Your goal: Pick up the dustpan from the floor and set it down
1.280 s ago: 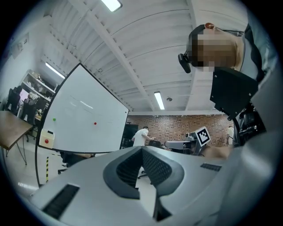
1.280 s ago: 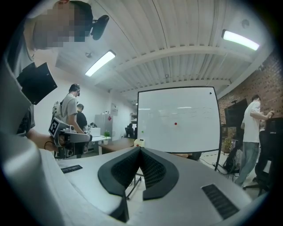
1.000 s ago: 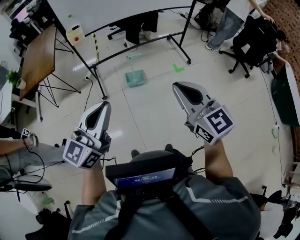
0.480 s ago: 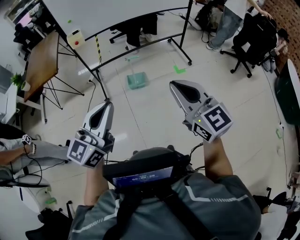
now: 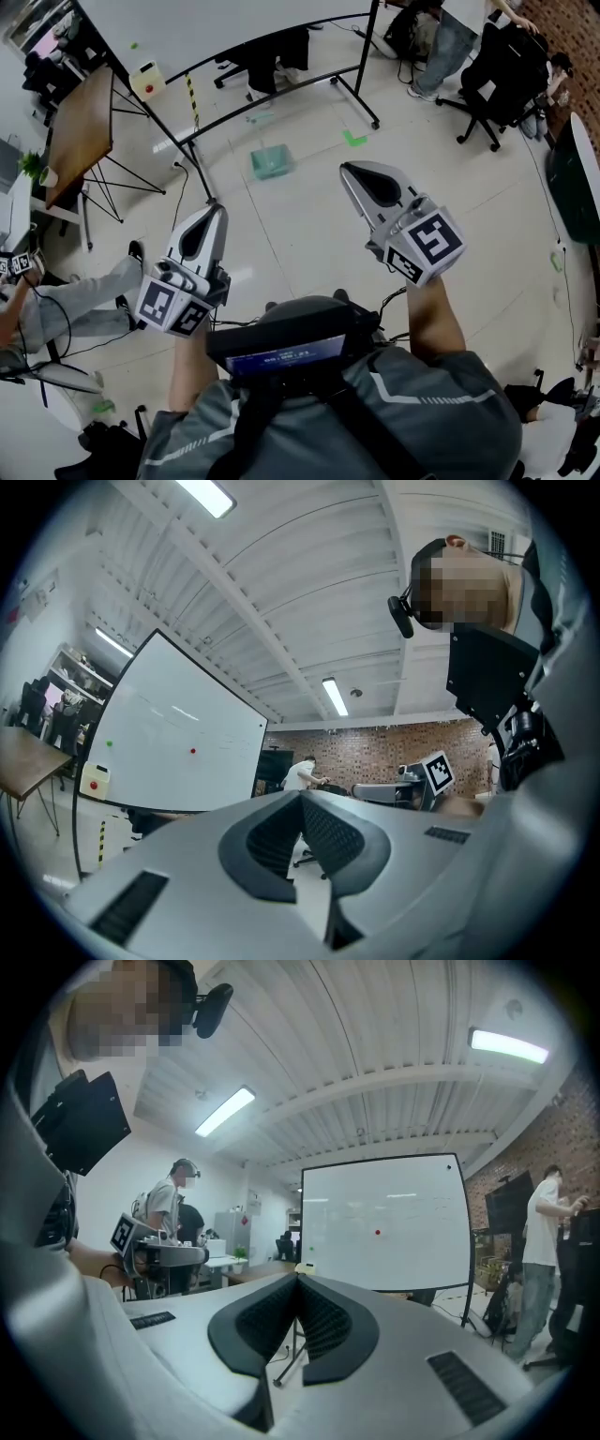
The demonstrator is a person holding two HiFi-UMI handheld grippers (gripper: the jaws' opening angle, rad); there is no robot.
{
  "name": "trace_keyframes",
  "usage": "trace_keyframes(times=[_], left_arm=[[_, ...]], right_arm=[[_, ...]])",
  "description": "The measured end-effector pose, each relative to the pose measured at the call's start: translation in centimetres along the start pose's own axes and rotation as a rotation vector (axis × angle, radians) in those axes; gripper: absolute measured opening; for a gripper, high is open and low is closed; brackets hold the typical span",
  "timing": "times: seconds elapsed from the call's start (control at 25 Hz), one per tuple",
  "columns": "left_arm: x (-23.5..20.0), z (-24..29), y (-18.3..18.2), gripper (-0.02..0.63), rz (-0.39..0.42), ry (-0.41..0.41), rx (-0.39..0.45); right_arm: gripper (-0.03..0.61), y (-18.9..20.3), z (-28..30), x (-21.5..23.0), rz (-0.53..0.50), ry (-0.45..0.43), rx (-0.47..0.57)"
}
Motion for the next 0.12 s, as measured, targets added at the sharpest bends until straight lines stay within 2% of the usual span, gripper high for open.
trace_keyframes(times=[0.12], left_arm=[[0.02, -0.37, 0.07, 0.026, -0.004, 0.000, -0.003]], right_arm=[[0.009, 0.04, -0.13, -0.32, -0.006, 0.002, -0.005]])
Point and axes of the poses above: the fingertips, and each gripper's own axes: z forward along the fingers, x to its right, y out of its underside, the point moved 10 cm from there along -z, backward along the fingers, and after that the axes turned 15 degrees about z, right-handed, at the moved point
